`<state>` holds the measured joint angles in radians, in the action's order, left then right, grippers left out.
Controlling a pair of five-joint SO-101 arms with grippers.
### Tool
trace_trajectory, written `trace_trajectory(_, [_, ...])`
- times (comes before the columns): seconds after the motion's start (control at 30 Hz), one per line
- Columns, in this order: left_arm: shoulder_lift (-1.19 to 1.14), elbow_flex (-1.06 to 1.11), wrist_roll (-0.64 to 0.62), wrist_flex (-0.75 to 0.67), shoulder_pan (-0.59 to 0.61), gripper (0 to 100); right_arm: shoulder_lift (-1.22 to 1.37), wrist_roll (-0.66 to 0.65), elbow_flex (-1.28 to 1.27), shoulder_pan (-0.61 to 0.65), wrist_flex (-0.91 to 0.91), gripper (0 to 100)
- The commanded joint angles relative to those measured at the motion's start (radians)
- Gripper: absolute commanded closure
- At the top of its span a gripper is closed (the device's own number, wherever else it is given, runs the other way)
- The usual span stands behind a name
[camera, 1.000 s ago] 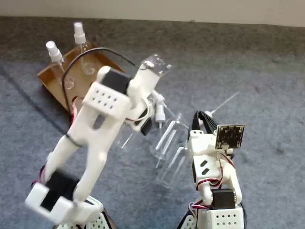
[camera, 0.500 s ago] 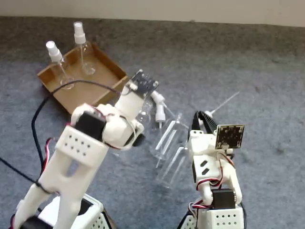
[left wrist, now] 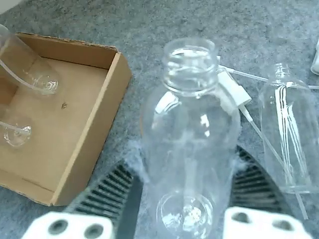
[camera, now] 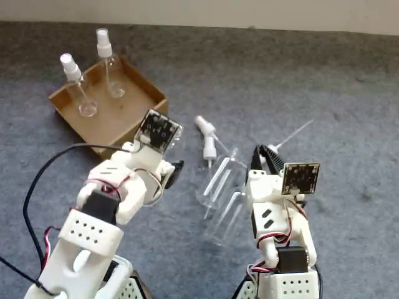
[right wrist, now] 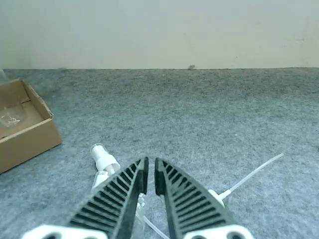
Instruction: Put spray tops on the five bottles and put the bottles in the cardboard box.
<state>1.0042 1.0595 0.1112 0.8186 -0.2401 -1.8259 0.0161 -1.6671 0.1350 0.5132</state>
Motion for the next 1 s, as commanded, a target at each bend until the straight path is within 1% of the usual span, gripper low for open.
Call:
trace_trajectory(0.0, [0.116,0.099,-0.003,-0.109,0.013,87,-0.001,0.005,-0.168,-0.007,-0.024,97.1])
trace_trajectory(0.07, [0.170,0.151,-0.003,-0.121,0.012,87,-0.001,0.005,-0.168,-0.005,-0.024,97.1])
trace_trajectory(0.27, [0.366,0.305,-0.003,-0.215,0.013,87,-0.001,0.006,-0.168,-0.005,-0.024,97.1])
trace_trajectory(0.37, [0.475,0.360,-0.003,-0.222,0.015,87,-0.010,0.011,-0.168,-0.005,-0.027,97.1])
trace_trajectory(0.57, [0.668,0.461,-0.006,-0.226,0.087,87,-0.012,0.006,-0.168,0.015,-0.030,97.1])
trace_trajectory(0.6, [0.694,0.473,-0.017,-0.226,0.096,87,-0.012,0.006,-0.168,0.022,-0.027,97.1])
trace_trajectory(0.7, [0.763,0.495,-0.100,-0.221,0.133,87,-0.012,0.005,-0.168,0.024,-0.025,97.1])
trace_trajectory(0.8, [0.814,0.524,-0.129,-0.227,0.159,87,-0.004,0.005,-0.153,0.022,-0.022,97.1])
trace_trajectory(0.87, [0.825,0.541,-0.129,-0.238,0.163,87,-0.002,0.005,-0.108,0.022,0.028,97.1])
trace_trajectory(0.97, [0.823,0.555,-0.130,-0.282,0.163,87,-0.002,0.003,0.015,0.025,0.173,97.1])
